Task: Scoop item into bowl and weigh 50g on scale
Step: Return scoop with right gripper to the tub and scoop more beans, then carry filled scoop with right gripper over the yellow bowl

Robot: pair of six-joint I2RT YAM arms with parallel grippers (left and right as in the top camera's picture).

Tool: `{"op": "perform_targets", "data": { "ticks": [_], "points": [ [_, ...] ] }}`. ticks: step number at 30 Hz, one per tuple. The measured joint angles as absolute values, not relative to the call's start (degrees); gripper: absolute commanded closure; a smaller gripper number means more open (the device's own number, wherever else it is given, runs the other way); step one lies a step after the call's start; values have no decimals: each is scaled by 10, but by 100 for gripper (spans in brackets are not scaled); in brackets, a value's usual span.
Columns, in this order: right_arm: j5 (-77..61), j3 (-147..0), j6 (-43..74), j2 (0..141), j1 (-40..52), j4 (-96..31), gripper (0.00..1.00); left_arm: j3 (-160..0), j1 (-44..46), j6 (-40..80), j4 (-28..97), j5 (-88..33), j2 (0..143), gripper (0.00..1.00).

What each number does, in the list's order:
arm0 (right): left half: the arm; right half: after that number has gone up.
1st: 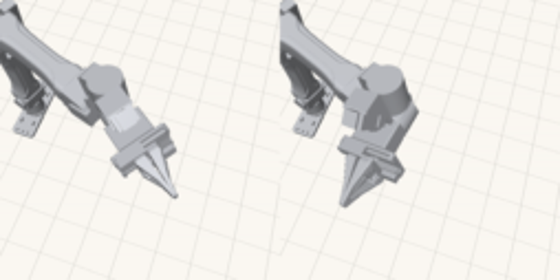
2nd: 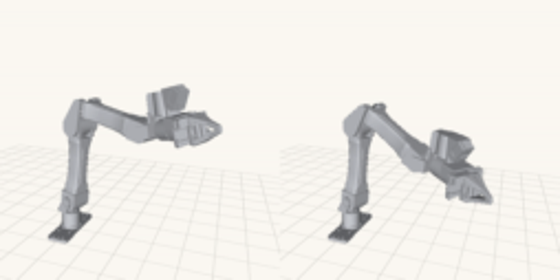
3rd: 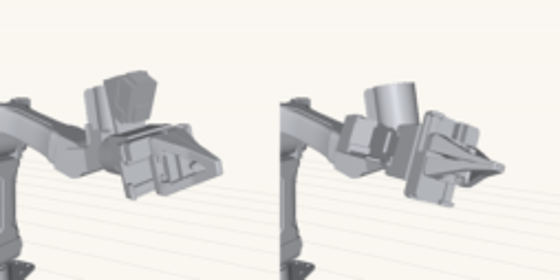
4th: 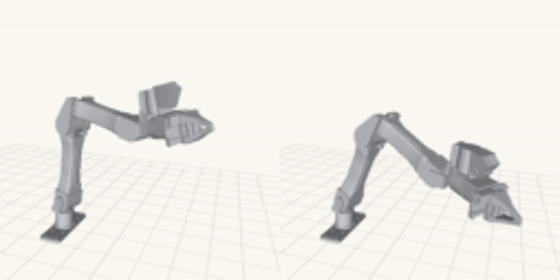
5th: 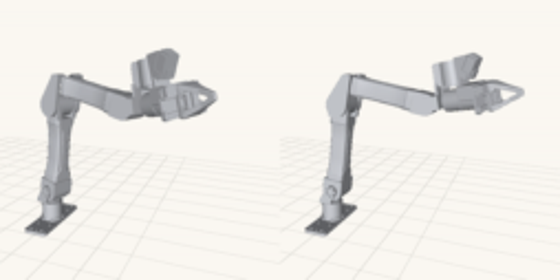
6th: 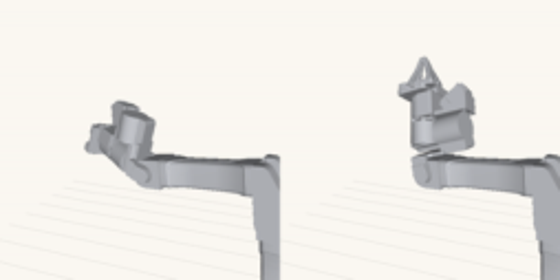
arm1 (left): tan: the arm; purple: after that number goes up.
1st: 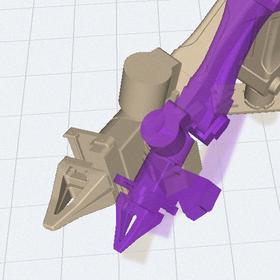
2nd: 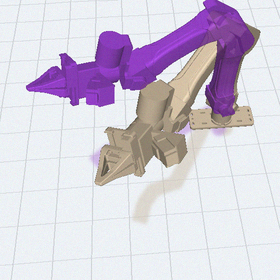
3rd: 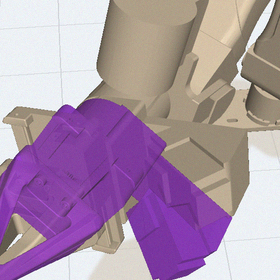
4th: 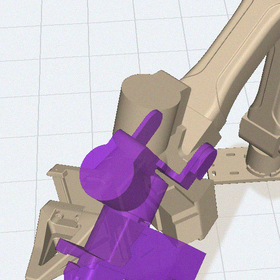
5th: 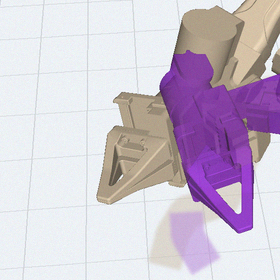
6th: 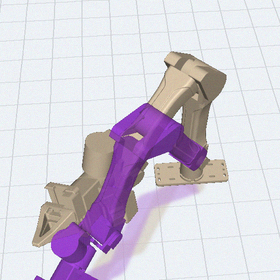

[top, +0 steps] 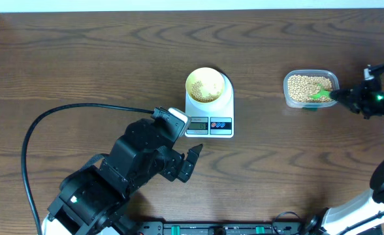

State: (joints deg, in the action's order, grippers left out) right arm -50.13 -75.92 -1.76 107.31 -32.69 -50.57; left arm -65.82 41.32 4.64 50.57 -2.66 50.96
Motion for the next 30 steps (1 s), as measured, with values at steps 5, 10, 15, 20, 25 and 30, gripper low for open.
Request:
{"op": "perform_targets", "data": {
  "ticks": [5, 10, 15, 20, 25, 30],
  "points": [
    [-564, -759, -39, 1073, -352, -506, 99, -658, 413, 46, 506, -27, 510, 2],
    [-629, -759, -56, 1073, -357, -506, 99, -658, 413, 47, 506, -27, 510, 2],
    [-697, -759, -65, 1073, -356, -506, 99, -658, 413, 46, 506, -27, 510, 2],
    [-760, -759, -66, 1073, -340, -506, 99, -658, 413, 47, 506, -27, 510, 2],
    [-806, -759, -67, 1073, -295, -505, 99, -658, 413, 46, 506, -27, 510, 2],
    [-832, -759, -67, 1073, -223, -502, 99, -658, 413, 47, 506, -27, 510, 2]
  ]
}}
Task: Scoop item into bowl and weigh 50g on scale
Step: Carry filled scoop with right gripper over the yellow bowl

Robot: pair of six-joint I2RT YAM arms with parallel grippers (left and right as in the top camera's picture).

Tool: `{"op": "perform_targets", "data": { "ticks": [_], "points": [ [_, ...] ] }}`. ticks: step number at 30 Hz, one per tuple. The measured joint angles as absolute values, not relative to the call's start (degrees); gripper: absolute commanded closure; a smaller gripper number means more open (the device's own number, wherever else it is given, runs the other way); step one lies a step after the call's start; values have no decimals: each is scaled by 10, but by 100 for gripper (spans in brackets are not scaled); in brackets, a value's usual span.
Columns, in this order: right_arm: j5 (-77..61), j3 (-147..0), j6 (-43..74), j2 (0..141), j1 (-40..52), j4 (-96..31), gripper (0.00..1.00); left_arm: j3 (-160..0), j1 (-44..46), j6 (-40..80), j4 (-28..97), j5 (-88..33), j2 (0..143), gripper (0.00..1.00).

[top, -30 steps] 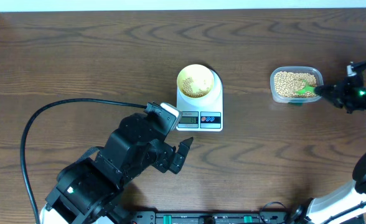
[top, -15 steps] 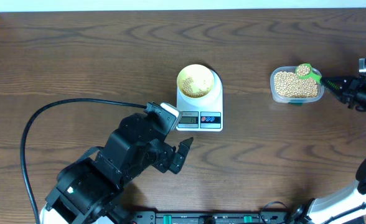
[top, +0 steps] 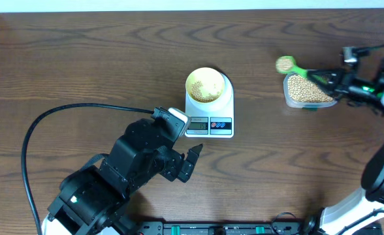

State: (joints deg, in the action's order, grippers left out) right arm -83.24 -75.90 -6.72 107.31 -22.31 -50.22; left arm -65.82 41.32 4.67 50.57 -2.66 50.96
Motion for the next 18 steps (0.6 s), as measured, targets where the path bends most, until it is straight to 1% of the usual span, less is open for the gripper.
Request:
{"op": "perform_targets", "data": {
  "ticks": [4, 9, 18],
  "points": [
    [-843, -759, -65, 1073, -154, -478, 99, -658, 413, 47, 505, -27, 510, 2],
    [-849, -759, -32, 1073, -75, -400, 99, -658, 413, 46, 505, -27, 510, 2],
    [-800, -756, 94, 1073, 11, -217, 99, -658, 413, 46, 506, -27, 510, 2]
  ]
}}
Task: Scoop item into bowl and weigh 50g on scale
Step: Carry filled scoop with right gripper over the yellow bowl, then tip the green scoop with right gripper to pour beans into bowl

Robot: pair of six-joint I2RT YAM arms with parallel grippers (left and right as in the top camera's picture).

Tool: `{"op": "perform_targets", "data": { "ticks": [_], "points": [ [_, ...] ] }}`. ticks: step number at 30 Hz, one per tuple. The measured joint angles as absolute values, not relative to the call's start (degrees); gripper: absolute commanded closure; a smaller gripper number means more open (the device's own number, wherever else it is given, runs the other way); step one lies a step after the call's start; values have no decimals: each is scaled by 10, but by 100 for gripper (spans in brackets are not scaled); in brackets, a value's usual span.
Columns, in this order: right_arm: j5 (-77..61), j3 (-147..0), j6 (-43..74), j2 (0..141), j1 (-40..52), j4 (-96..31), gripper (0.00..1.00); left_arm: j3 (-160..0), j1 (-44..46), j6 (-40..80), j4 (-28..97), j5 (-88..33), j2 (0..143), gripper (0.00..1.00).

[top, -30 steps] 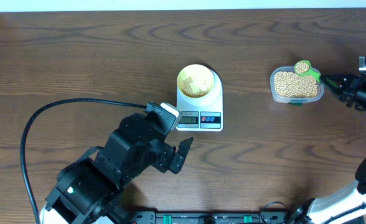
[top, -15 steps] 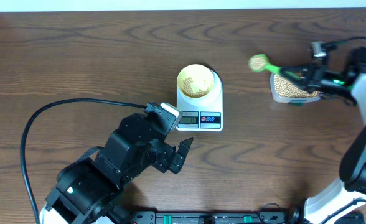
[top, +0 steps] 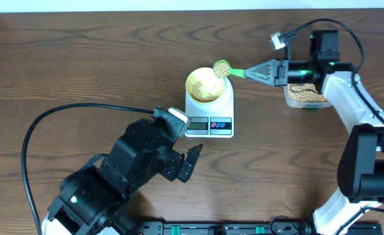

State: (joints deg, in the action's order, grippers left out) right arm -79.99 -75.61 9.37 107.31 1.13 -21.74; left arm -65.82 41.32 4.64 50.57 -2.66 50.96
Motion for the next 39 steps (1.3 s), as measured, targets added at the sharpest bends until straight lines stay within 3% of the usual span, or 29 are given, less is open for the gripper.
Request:
{"op": "perform_targets", "data": {
  "ticks": [11, 31, 39],
  "points": [
    [-714, -756, 147, 1073, 66, -180, 99, -658, 413, 46, 506, -27, 510, 2],
    [-447, -756, 23, 1073, 153, -239, 98, -658, 413, 46, 506, -27, 510, 2],
    [-360, -820, -30, 1073, 173, -347, 99, -658, 413, 47, 506, -27, 510, 2]
  ]
}}
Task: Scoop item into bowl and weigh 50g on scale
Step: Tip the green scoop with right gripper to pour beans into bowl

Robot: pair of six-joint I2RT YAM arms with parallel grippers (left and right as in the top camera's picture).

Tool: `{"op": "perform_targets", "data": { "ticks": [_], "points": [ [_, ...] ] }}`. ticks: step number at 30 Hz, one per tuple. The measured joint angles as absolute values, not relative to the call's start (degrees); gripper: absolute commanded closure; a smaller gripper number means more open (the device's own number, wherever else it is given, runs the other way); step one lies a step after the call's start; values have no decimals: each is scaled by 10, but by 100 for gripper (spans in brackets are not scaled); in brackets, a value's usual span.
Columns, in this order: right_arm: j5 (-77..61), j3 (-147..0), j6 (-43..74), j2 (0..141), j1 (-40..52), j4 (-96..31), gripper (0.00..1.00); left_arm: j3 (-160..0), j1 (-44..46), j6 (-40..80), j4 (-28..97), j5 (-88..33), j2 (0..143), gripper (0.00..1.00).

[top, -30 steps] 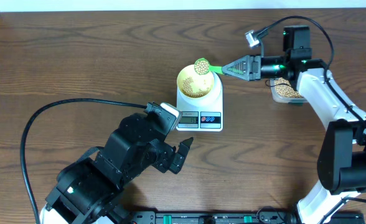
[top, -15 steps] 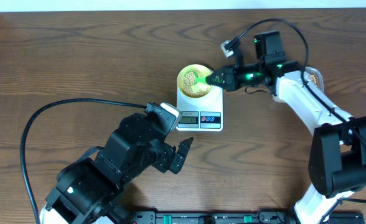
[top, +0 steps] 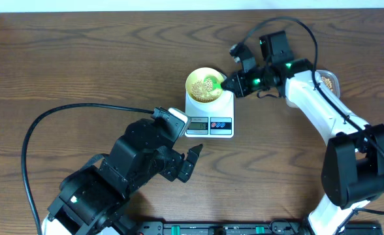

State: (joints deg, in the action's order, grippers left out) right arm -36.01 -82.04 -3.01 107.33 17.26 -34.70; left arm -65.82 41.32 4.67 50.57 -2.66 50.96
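A yellow bowl [top: 204,85] with beans in it stands on the white scale [top: 209,108] at the table's middle. My right gripper [top: 236,83] is shut on a green scoop [top: 215,83], whose head is over the bowl's right side, tipped into it. The clear container of beans [top: 327,80] sits at the right, mostly hidden behind the right arm. My left gripper [top: 192,160] hangs open below the scale, holding nothing.
A black cable [top: 61,117] loops across the left half of the table from the left arm. The right arm stretches from the lower right edge up to the bowl.
The right gripper has moved left with the scoop. The scoop's head was at the bowl's upper right rim, full of beans; now it is tipped inside the bowl. The left arm is unchanged.
The right gripper first held the scoop in the bean container at the far right. Then the scoop was lifted, loaded, just left of the container. Then it was at the bowl's rim, and now it is tilted into the bowl. The left arm stayed still throughout.
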Motion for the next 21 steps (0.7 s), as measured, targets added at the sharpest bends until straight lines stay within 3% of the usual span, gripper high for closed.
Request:
{"op": "perform_targets", "data": {
  "ticks": [8, 21],
  "points": [
    [-234, -922, -96, 1073, 242, -439, 99, -658, 413, 47, 506, -27, 510, 2],
    [-50, -933, -128, 1073, 309, -475, 99, -658, 413, 46, 506, -27, 510, 2]
  ]
}}
